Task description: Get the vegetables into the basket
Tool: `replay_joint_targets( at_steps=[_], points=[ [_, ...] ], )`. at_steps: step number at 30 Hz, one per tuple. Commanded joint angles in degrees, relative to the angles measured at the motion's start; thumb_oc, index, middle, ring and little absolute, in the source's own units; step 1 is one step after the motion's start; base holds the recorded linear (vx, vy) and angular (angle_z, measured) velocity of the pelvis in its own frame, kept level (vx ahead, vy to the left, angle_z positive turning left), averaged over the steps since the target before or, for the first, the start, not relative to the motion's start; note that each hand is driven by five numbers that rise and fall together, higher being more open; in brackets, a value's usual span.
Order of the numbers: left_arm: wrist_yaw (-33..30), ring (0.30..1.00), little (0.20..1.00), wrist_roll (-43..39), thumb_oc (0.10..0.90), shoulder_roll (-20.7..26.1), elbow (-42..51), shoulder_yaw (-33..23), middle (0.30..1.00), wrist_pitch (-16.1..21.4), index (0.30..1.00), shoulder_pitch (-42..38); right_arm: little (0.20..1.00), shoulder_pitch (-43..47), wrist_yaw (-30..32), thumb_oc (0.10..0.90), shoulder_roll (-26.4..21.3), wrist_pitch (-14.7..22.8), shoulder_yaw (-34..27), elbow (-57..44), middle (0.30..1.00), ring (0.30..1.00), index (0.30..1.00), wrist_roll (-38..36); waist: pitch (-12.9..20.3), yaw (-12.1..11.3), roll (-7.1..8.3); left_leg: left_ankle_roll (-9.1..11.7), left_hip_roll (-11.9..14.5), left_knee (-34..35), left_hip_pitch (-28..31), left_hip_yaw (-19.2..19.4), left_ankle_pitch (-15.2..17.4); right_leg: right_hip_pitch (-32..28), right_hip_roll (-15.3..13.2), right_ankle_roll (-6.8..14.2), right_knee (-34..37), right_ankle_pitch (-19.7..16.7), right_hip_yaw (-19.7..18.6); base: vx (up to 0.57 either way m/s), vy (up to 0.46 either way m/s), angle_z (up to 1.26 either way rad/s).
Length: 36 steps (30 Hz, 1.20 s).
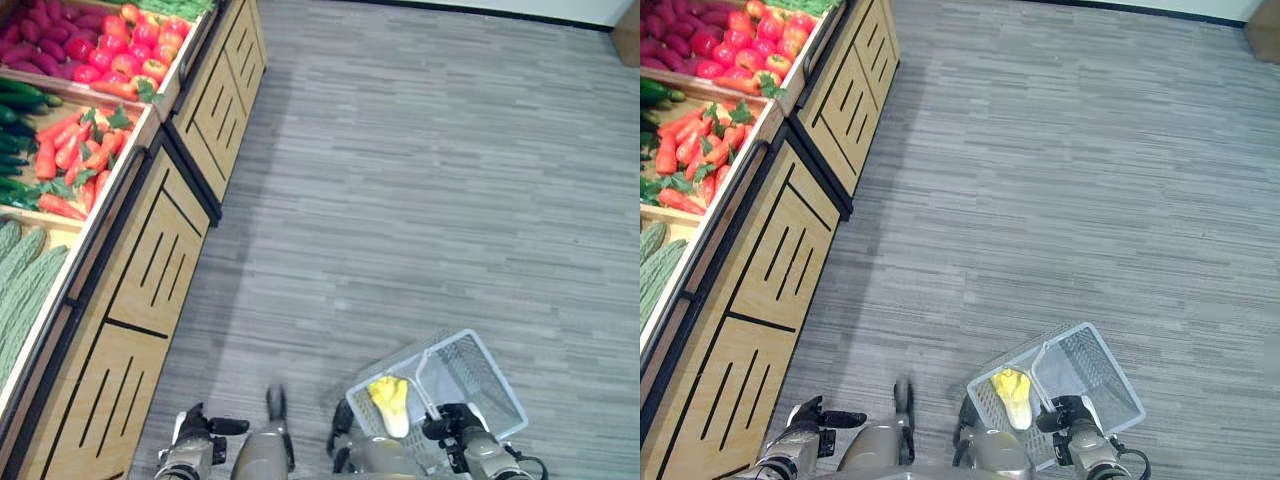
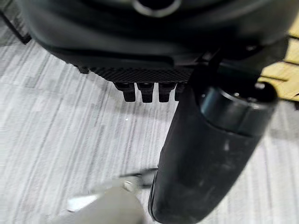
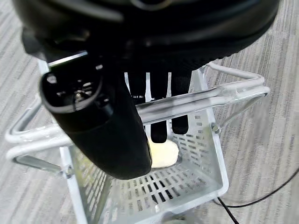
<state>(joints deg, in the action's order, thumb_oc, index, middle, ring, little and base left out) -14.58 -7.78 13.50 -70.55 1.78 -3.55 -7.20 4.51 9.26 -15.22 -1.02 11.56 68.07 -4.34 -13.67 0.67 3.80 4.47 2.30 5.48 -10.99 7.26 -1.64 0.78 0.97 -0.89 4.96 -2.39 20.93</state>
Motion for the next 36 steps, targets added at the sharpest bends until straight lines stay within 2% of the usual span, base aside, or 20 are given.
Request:
replay_joint_targets(
  at_steps=[1, 2, 3, 7, 14, 16, 17, 18, 19, 20, 22, 23, 25, 26, 27, 28, 30, 31, 34, 36],
  points=[
    [-1.2, 1.000, 1.000, 1.4, 0.900, 1.6, -1.3, 1.4, 1.000, -0.1, 1.000, 0.9, 0.300, -2.6, 1.2, 0.400, -2.8, -1.1, -1.0, 0.0, 0.300, 0.300, 0.300, 0.3, -0.6, -1.2, -0.90, -2.5, -2.2, -1.2, 2.7, 0.0, -1.9, -0.5, -4.2, 4.9, -4.6, 6.3, -5.3, 0.20, 0.305, -0.40],
    [-1.1, 1.000, 1.000, 2.1, 0.900, 1.9, -1.6, 1.3, 1.000, -0.3, 1.000, 1.2, 0.300, -2.3, 1.2, 0.400, -1.8, -1.1, -1.3, 0.6, 0.300, 0.300, 0.300, 0.0, -0.1, -1.4, -0.46, -3.6, -2.8, -4.0, 2.8, -0.5, 0.0, -0.2, -5.0, 5.6, -6.2, 6.8, -7.0, 0.20, 0.306, -0.64],
    [-1.1, 1.000, 1.000, 2.1, 0.900, 1.9, -1.6, 1.3, 1.000, -0.3, 1.000, 1.2, 0.300, -2.3, 1.2, 0.400, -1.8, -1.1, -1.3, 0.6, 0.300, 0.300, 0.300, 0.0, -0.1, -1.5, -0.43, -3.7, -2.8, -4.1, 2.8, -0.4, 0.1, -0.2, -5.1, 5.6, -6.3, 6.8, -7.1, 0.18, 0.308, -0.85],
    [-0.9, 1.000, 1.000, 3.0, 0.900, 3.0, -1.4, 1.0, 1.000, -0.2, 1.000, 2.2, 0.300, -2.4, 1.8, 0.400, -0.8, -0.7, -3.6, 0.1, 0.300, 0.300, 0.300, -2.2, 0.1, -1.8, 0.11, -5.9, -3.6, -7.9, 3.4, 2.1, 3.8, -0.4, -7.1, 7.2, -7.2, 6.4, -10.6, 0.14, 0.295, -0.51],
    [-1.2, 1.000, 1.000, 3.2, 0.900, 4.5, -0.6, 0.8, 1.000, 0.0, 1.000, 1.7, 0.300, -0.9, 1.5, 0.400, -0.3, -1.3, -2.2, -0.5, 0.300, 0.300, 0.300, -0.4, -0.3, -2.6, -0.01, -8.7, -5.2, -6.7, 5.5, 4.2, 6.0, 2.3, -8.7, 9.1, -10.8, 4.5, -13.3, 0.08, 0.255, -0.34],
    [-1.1, 1.000, 1.000, 3.1, 0.900, 4.7, -0.3, 1.0, 1.000, 0.0, 1.000, 1.3, 0.300, -0.6, 1.6, 0.400, -0.2, -1.3, -2.4, -0.6, 0.300, 0.300, 0.300, -0.8, -0.9, -2.6, 0.00, -9.3, -5.7, -6.2, 6.4, 4.1, 6.4, 3.9, -8.7, 9.3, -15.0, 4.5, -13.7, 0.07, 0.241, -0.14],
    [-0.8, 1.000, 1.000, 3.4, 0.900, 4.8, 0.2, 1.3, 1.000, -0.2, 1.000, 1.0, 0.300, -0.5, 1.6, 0.400, -0.1, -1.3, -2.8, -0.5, 0.300, 0.300, 0.300, -1.4, -1.8, -2.5, 0.07, -10.0, -6.1, -6.1, 7.5, 4.1, 7.0, 6.2, -9.2, 9.5, -21.7, 3.7, -13.4, 0.10, 0.259, -0.21],
    [-0.8, 1.000, 1.000, 3.5, 0.900, 4.9, 0.3, 1.3, 1.000, -0.3, 1.000, 0.9, 0.300, -0.6, 1.6, 0.400, 0.1, -1.2, -3.0, -0.6, 0.300, 0.300, 0.300, -1.8, -2.2, -2.4, 0.14, -10.3, -6.3, -6.0, 8.4, 4.1, 7.3, 7.3, -9.5, 9.6, -25.1, 2.6, -13.0, 0.07, 0.188, -0.17],
    [-0.8, 1.000, 1.000, 3.5, 0.900, 4.9, 0.3, 1.3, 1.000, -0.3, 1.000, 0.9, 0.300, -0.6, 1.6, 0.400, 0.1, -1.2, -3.0, -0.6, 0.300, 0.300, 0.300, -1.8, -2.2, -2.4, 0.22, -10.3, -6.4, -6.0, 8.4, 4.1, 7.3, 7.4, -9.6, 9.7, -25.5, 2.7, -13.1, 0.11, 0.144, -0.07],
    [-0.3, 1.000, 1.000, 3.7, 0.900, 5.1, 0.7, 1.6, 1.000, -0.2, 1.000, 0.8, 0.300, -0.6, 1.5, 0.400, 0.1, -1.1, -3.0, -0.6, 0.300, 0.300, 0.300, -2.3, -3.0, -2.4, 0.11, -10.6, -6.6, -6.3, 9.7, 3.7, 7.9, 9.2, -10.0, 9.5, -30.3, 1.1, -12.7, 0.08, 0.092, 0.05],
    [-0.4, 1.000, 1.000, 3.6, 0.900, 5.2, 0.8, 1.5, 1.000, -0.4, 1.000, 0.7, 0.300, -0.6, 1.7, 0.400, 0.1, -1.0, -3.7, -1.4, 0.300, 0.300, 0.300, -3.2, -3.5, -2.4, -0.02, -10.7, -6.6, -6.5, 10.5, 3.8, 8.2, 10.2, -10.3, 9.4, -30.8, 0.0, -12.1, 0.10, 0.110, 0.20],
    [-0.4, 1.000, 1.000, 3.9, 0.900, 5.3, 0.7, 1.7, 1.000, -0.4, 1.000, 0.7, 0.300, -1.5, 1.9, 0.400, 0.1, -1.0, -4.5, -1.8, 0.300, 0.300, 0.300, -3.9, -3.8, -2.4, -0.32, -10.7, -6.2, -7.1, 10.8, 3.7, 8.6, 11.3, -10.8, 9.3, -27.4, -1.9, -11.5, 0.10, 0.089, 0.26],
    [-0.6, 1.000, 1.000, 4.1, 0.900, 5.3, 0.7, 1.8, 1.000, -0.5, 1.000, 0.8, 0.300, -1.8, 1.9, 0.400, 0.2, -1.0, -4.7, -1.9, 0.300, 0.300, 0.300, -3.9, -4.0, -2.4, -0.64, -10.8, -5.8, -7.8, 10.8, 3.4, 8.9, 11.3, -10.8, 9.7, -24.3, -3.4, -11.5, 0.09, 0.027, 0.21],
    [-0.7, 1.000, 1.000, 4.5, 0.900, 5.2, 0.5, 2.0, 1.000, -0.4, 1.000, 0.8, 0.300, -2.0, 2.0, 0.400, 0.4, -1.0, -4.8, -1.9, 0.300, 0.300, 0.300, -3.9, -4.1, -2.4, -0.74, -10.5, -5.5, -8.7, 10.7, 3.1, 9.2, 11.4, -10.7, 10.7, -17.6, -6.0, -12.9, 0.09, -0.001, 0.22],
    [-0.7, 1.000, 1.000, 4.5, 0.900, 5.2, 0.5, 2.0, 1.000, -0.4, 1.000, 0.8, 0.300, -2.1, 2.0, 0.400, 0.4, -1.0, -4.8, -1.9, 0.300, 0.300, 0.300, -3.9, -4.1, -2.4, -0.82, -10.5, -5.4, -8.8, 10.7, 3.1, 9.3, 11.1, -10.6, 10.7, -17.2, -6.1, -12.8, 0.14, -0.021, 0.26],
    [-0.8, 1.000, 1.000, 4.9, 0.900, 5.1, 0.4, 2.2, 1.000, -0.2, 1.000, 0.8, 0.300, -2.0, 2.1, 0.400, 0.5, -0.9, -4.8, -1.8, 0.300, 0.300, 0.300, -3.9, -3.9, -2.6, -0.67, -10.4, -5.3, -9.2, 10.9, 3.3, 9.7, 11.6, -10.5, 11.5, -11.8, -8.3, -14.1, 0.08, -0.012, 0.20],
    [-0.9, 1.000, 1.000, 4.9, 0.900, 5.0, 0.3, 2.0, 1.000, -0.2, 1.000, 0.9, 0.300, -2.1, 2.1, 0.400, 0.6, -1.0, -4.8, -1.8, 0.300, 0.300, 0.300, -3.8, -3.8, -2.6, -0.65, -10.3, -5.2, -9.3, 11.2, 3.3, 9.9, 11.7, -10.4, 11.8, -9.2, -9.4, -14.3, 0.15, -0.038, 0.13],
    [-0.9, 1.000, 1.000, 5.0, 0.900, 4.9, 0.1, 1.8, 1.000, -0.1, 1.000, 1.1, 0.300, -2.1, 1.9, 0.400, 1.0, -1.1, -4.6, -1.8, 0.300, 0.300, 0.300, -3.3, -3.4, -3.0, -0.25, -9.8, -5.3, -9.0, 12.1, 3.8, 10.2, 11.7, -10.4, 13.0, -5.0, -10.7, -12.6, 0.17, -0.054, 0.11],
    [-0.8, 1.000, 1.000, 5.4, 0.900, 4.7, -0.4, 1.6, 1.000, -0.2, 1.000, 1.3, 0.300, -2.1, 1.9, 0.400, 1.0, -1.2, -4.5, -1.5, 0.300, 0.300, 0.300, -2.8, -3.0, -3.0, 0.22, -9.5, -5.6, -8.7, 13.1, 4.0, 10.6, 10.9, -9.7, 13.4, -2.1, -11.3, -11.5, 0.20, -0.081, 0.02],
    [-0.6, 1.000, 1.000, 5.2, 0.900, 4.5, -0.7, 1.5, 1.000, -0.3, 1.000, 1.5, 0.300, -2.2, 1.7, 0.400, 1.0, -1.1, -4.2, -1.5, 0.300, 0.300, 0.300, -2.5, -2.7, -2.9, 0.56, -9.1, -5.7, -8.7, 14.5, 3.6, 11.3, 10.8, -8.4, 13.4, -2.7, -10.7, -11.5, 0.29, -0.130, 0.06]
  ],
)
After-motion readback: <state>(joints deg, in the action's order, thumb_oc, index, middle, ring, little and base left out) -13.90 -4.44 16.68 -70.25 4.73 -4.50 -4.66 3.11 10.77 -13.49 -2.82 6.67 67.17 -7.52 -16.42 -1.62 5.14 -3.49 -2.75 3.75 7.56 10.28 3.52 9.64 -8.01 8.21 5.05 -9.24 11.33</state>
